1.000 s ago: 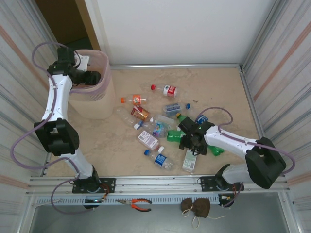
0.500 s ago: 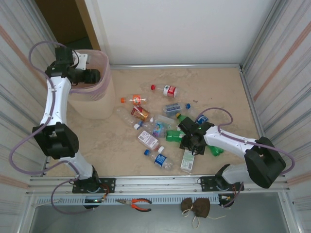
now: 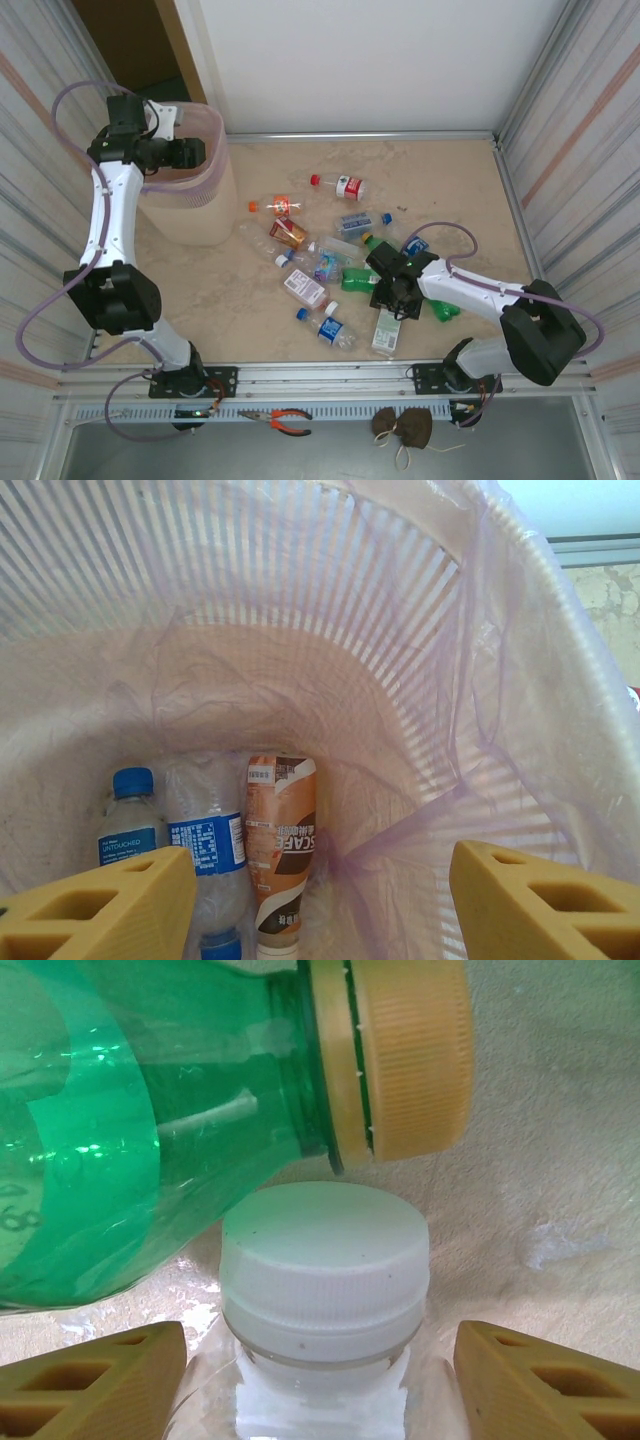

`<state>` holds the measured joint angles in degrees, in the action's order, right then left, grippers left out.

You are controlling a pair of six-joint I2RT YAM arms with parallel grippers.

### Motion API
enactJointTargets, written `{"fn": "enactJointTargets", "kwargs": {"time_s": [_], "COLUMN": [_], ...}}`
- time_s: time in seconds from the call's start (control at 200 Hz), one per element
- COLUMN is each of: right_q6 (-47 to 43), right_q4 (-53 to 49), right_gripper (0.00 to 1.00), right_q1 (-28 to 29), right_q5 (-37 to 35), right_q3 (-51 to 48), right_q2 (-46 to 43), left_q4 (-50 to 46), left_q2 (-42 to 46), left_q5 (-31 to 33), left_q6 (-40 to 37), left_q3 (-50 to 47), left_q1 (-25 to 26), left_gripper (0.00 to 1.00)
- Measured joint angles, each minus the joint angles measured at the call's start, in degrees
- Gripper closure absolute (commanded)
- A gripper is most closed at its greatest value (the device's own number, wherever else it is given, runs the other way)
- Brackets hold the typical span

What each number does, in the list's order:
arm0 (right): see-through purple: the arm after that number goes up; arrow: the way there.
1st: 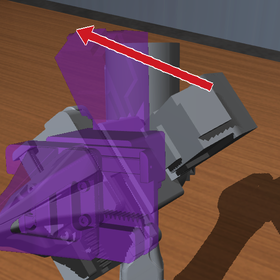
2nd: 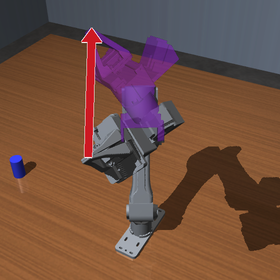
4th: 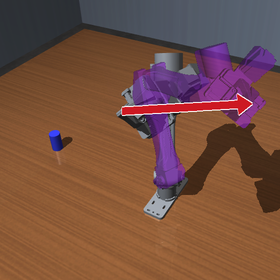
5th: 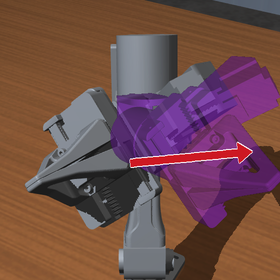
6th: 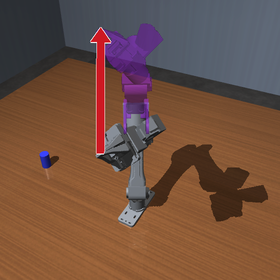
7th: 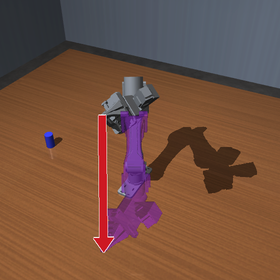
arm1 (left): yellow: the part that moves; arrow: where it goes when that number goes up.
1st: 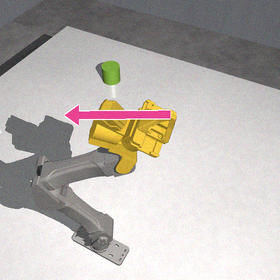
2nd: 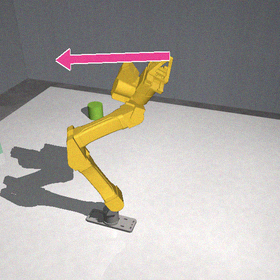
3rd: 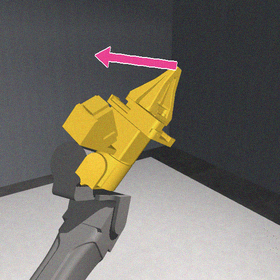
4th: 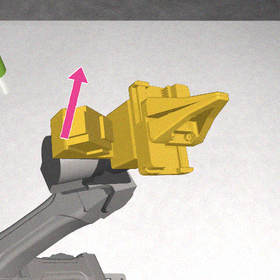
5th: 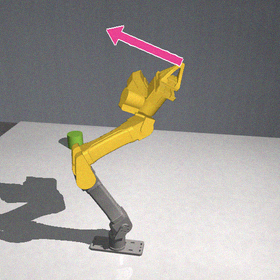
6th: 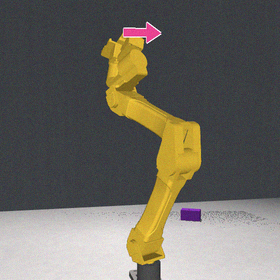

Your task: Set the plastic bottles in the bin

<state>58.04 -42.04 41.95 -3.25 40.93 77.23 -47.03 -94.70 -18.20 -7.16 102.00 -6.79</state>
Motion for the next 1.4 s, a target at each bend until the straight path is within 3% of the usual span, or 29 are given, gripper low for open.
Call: {"fn": "enactJointTargets", "kwargs": {"time_s": [0.251, 0.451, 0.641, 0.862, 1.077, 1.403], "right_q6": [0.0, -0.13, -4.7, -16.13, -31.39, -48.48], "right_q4": [-2.08, -8.39, -10.4, -4.72, 8.79, 27.28], "right_gripper": [0.42, 0.43, 0.44, 0.47, 0.51, 0.57], "right_q1": [0.09, 0.09, 0.09, 0.09, 0.09, 0.04], "right_q5": [-0.59, -3.76, -7.08, -7.58, -1.57, 15.13], "right_q3": [0.02, 1.14, 6.32, 11.98, 13.62, 19.21], "right_q2": [-1.42, -10.93, -20.65, -27.52, -30.49, -29.64], "left_q4": [0.63, 1.88, 6.32, 17.99, 29.57, 44.54], "left_q2": [0.11, 2.56, 10.71, 23.41, 31.23, 36.79], "left_q5": [-0.85, -3.06, -11.67, -24.96, -33.29, -37.83], "left_q6": [0.74, 1.57, 4.98, 11.65, 16.11, 13.77], "left_q3": [-0.68, -1.66, -4.63, -14.32, -25.51, -36.76], "left_q1": [0.0, 1.01, 1.66, 2.45, 9.75, 24.13], "left_gripper": [0.32, 0.32, 0.32, 0.32, 0.26, 0.1]}}
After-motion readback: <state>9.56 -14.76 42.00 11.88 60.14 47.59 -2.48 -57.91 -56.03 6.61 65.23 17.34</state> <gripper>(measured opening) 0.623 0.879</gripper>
